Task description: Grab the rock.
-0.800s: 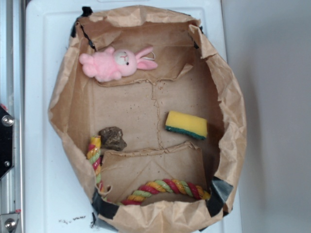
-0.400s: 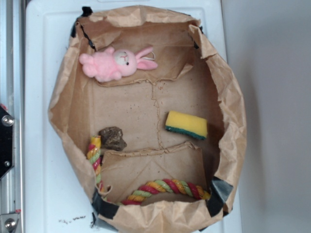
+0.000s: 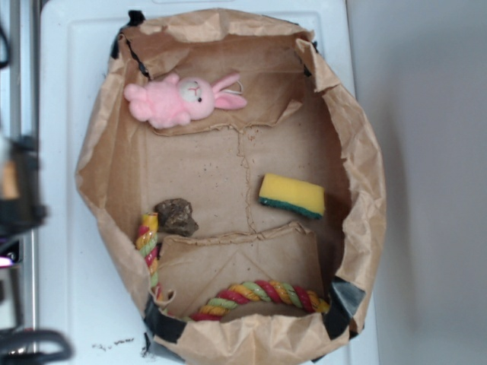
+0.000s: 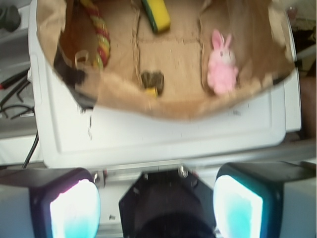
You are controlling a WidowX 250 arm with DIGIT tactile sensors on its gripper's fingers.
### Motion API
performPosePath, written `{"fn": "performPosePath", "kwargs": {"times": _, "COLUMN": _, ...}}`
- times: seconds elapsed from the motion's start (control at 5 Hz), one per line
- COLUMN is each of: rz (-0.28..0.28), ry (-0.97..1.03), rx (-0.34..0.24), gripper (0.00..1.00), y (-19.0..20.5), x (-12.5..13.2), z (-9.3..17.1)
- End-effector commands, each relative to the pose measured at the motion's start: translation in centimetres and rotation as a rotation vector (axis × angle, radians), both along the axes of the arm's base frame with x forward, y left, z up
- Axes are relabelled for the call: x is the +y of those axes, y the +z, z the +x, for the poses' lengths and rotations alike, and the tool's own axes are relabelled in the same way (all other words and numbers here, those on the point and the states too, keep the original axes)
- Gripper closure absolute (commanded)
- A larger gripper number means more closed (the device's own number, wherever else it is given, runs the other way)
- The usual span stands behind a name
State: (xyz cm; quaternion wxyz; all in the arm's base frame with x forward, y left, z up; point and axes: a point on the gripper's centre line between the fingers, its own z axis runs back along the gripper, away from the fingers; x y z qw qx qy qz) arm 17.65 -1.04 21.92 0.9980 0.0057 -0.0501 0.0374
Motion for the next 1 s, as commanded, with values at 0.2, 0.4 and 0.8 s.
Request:
{"fn": "performPosePath", "kwargs": {"times": 0.2, "rz": -0.031, "ry": 0.034, "rx": -0.058, "gripper": 0.00, "y": -3.7, "x": 4.1, "z": 5.2}}
{"fn": "performPosePath", "kwargs": {"times": 0.4, "rz": -0.027, "ry": 0.058, "rx": -0.050, "gripper": 0.00, "y": -5.2, "x": 4.6, "z": 6.5}}
{"fn": "performPosePath", "kwargs": {"times": 0.8, "rz": -0.058, "ry": 0.083, "rx": 0.033, "gripper": 0.00, "y": -7.9, "x": 2.9, "z": 7.6}}
